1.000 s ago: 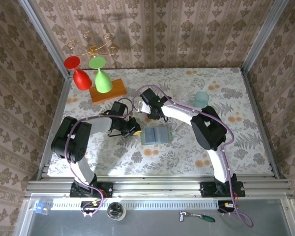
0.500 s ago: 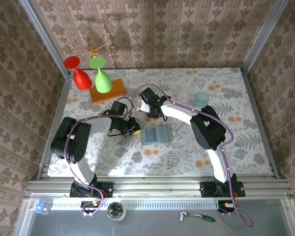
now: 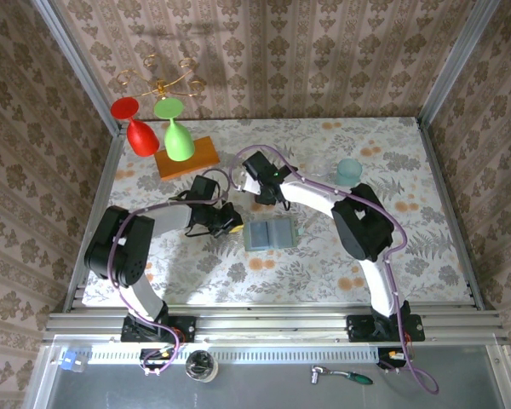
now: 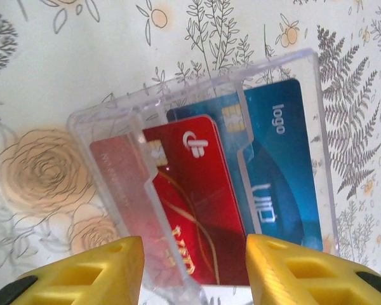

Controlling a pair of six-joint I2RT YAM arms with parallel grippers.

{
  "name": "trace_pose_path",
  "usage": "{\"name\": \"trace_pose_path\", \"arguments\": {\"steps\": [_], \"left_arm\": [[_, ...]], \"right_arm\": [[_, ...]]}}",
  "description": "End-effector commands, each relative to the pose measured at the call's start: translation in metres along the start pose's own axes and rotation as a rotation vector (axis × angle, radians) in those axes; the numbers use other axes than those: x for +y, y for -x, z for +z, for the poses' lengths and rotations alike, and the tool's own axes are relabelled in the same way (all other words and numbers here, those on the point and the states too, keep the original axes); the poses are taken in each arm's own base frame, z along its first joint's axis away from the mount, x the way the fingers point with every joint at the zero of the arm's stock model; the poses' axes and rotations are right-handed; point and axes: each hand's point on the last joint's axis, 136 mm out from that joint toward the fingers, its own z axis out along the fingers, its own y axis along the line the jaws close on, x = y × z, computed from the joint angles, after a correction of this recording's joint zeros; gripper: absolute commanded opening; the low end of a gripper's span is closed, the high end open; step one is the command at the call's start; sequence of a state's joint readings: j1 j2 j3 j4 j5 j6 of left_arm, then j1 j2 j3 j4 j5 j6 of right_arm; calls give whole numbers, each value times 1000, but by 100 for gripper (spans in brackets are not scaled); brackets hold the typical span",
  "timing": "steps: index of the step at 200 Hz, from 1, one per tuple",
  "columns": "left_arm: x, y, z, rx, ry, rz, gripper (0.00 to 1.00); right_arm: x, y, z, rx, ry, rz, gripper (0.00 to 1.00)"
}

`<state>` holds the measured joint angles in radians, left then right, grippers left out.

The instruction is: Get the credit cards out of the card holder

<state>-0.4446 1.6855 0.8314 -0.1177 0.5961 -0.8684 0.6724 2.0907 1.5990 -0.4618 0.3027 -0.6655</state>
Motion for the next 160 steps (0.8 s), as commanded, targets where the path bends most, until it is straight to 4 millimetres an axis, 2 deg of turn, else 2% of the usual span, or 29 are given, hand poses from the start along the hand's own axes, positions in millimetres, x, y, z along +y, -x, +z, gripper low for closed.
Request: {"name": "trace_pose_path", "arguments": {"steps": [1,48,82,123,160], "left_arm": [[-8,-9,1,-16,-7,27,10],[-14,-18,5,-17,3,60,10],[-14,-25,6,-19,24,77,10],[-3,-29,3,-45,73,73,9],[1,-31,7,-43,77,65,9]], "right_arm": [[0,11,-33,-80,31,116,47],[21,8,-56,-128,128,382,45],[47,8,-71,-164,271,609,44],[82,9,-80,-189,471,867,41],[95,3,-79,-207,533,1084,38]]}}
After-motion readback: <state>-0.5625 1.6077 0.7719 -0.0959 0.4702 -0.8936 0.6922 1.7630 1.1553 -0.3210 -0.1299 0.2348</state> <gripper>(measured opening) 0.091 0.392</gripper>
